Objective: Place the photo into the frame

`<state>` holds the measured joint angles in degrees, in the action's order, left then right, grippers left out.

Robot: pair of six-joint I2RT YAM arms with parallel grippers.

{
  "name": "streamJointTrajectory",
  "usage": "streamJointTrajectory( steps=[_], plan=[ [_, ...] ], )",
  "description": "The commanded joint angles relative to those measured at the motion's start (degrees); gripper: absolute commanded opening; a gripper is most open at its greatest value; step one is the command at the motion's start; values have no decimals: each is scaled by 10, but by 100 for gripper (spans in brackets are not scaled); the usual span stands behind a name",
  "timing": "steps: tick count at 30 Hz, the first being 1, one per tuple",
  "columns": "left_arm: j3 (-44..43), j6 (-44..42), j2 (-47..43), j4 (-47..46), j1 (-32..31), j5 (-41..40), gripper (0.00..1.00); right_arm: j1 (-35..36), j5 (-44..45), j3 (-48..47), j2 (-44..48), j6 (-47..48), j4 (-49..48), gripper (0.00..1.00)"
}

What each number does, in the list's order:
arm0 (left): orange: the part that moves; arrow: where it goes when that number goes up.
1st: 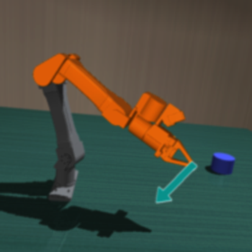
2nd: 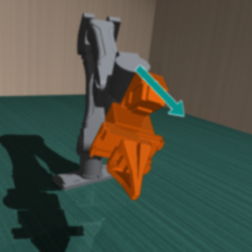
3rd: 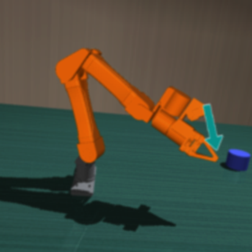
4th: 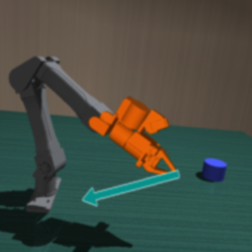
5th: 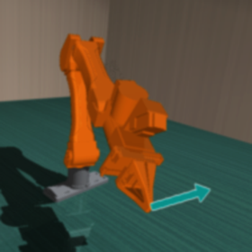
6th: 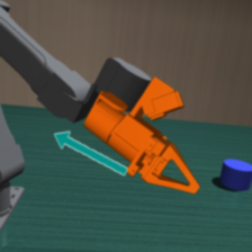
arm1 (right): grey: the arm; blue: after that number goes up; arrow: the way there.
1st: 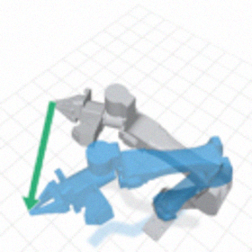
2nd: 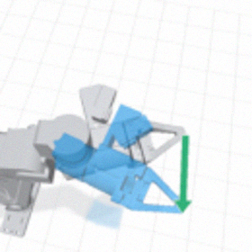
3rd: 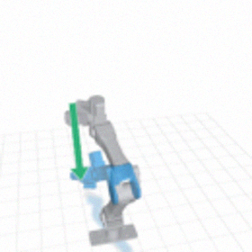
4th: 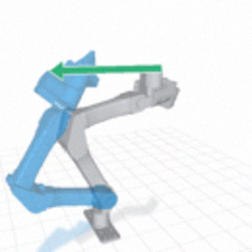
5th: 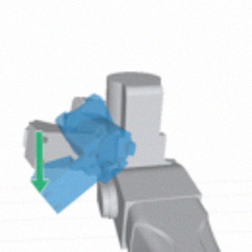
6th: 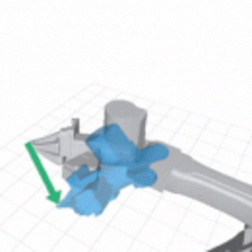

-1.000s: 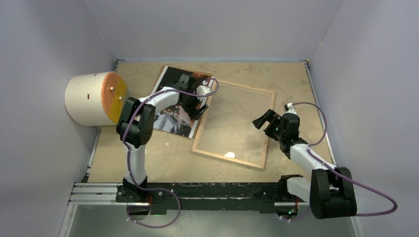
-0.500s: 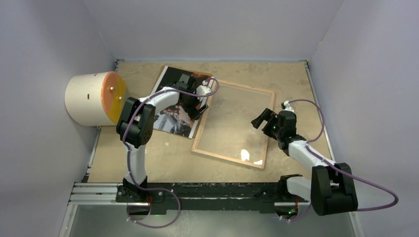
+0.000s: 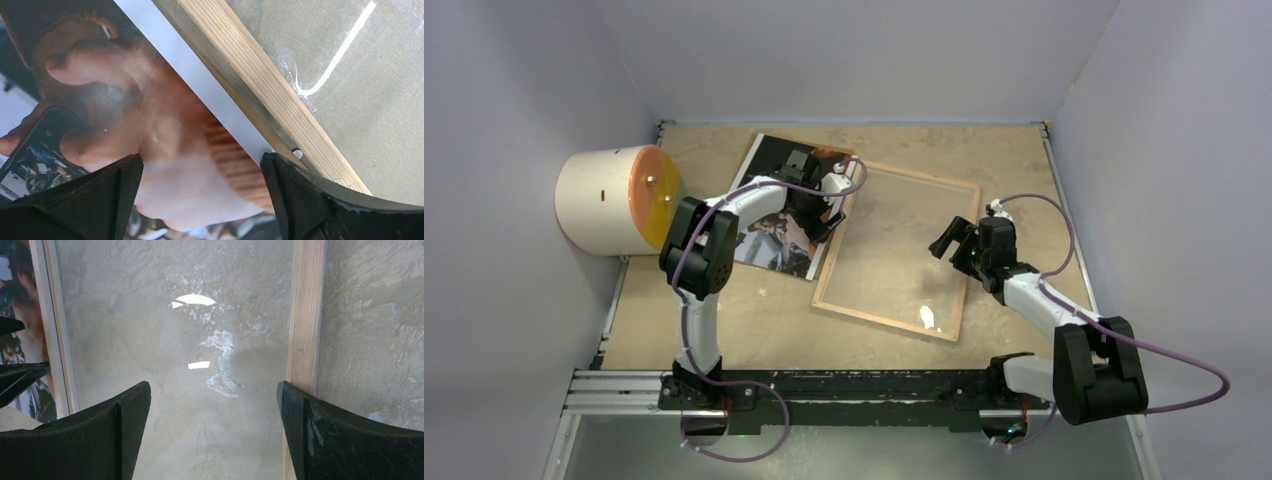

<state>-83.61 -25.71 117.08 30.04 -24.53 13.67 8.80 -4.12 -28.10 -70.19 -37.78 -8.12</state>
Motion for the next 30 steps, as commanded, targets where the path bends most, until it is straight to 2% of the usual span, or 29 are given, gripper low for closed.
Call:
streamJointTrajectory(
  steps=[1,11,18,30],
  plan=[
    [33,-13,30,22,-17,-7,98,25,-3,-23,-2,-3,25,97],
    [34,-11,29,23,-17,-6,98,52,39,-22,-15,3,38,97],
    [32,-12,27,25,-17,-9,98,104,141,-78,-30,32,114,99],
    [34,-17,23,27,-17,-20,98,144,231,-106,-65,26,165,99]
  ],
)
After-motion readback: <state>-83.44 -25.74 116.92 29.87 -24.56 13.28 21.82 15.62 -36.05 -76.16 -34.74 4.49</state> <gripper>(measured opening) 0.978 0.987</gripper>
